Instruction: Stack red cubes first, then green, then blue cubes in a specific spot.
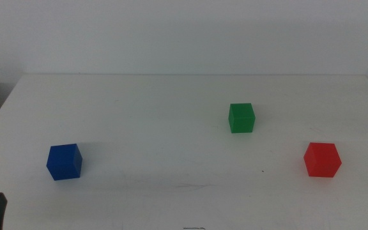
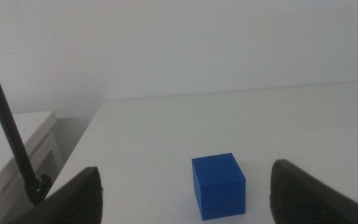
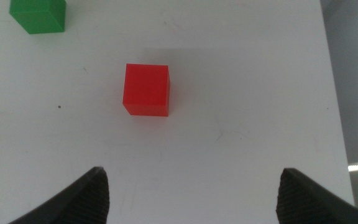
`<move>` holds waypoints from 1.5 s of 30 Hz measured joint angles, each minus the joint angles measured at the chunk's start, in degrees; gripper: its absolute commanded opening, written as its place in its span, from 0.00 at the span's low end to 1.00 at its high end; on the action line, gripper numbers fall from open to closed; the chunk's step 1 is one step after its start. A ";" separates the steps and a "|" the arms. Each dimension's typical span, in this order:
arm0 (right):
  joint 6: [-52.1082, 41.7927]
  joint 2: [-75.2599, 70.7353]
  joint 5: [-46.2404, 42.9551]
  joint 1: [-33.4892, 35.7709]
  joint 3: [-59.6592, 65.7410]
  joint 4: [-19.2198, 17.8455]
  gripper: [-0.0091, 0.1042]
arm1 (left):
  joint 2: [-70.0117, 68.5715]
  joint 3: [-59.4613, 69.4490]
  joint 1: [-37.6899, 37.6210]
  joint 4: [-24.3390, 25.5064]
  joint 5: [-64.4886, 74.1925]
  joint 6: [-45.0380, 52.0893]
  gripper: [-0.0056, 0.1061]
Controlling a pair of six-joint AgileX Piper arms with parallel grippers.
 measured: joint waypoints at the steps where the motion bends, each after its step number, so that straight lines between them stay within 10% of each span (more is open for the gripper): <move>1: 0.45 2.23 0.84 0.00 -1.84 0.00 0.81 | 0.00 0.00 0.00 0.00 0.00 0.00 0.86; 45: 6.81 53.04 2.87 8.84 -22.86 0.59 0.81 | 0.00 0.00 0.00 0.00 0.00 0.00 0.86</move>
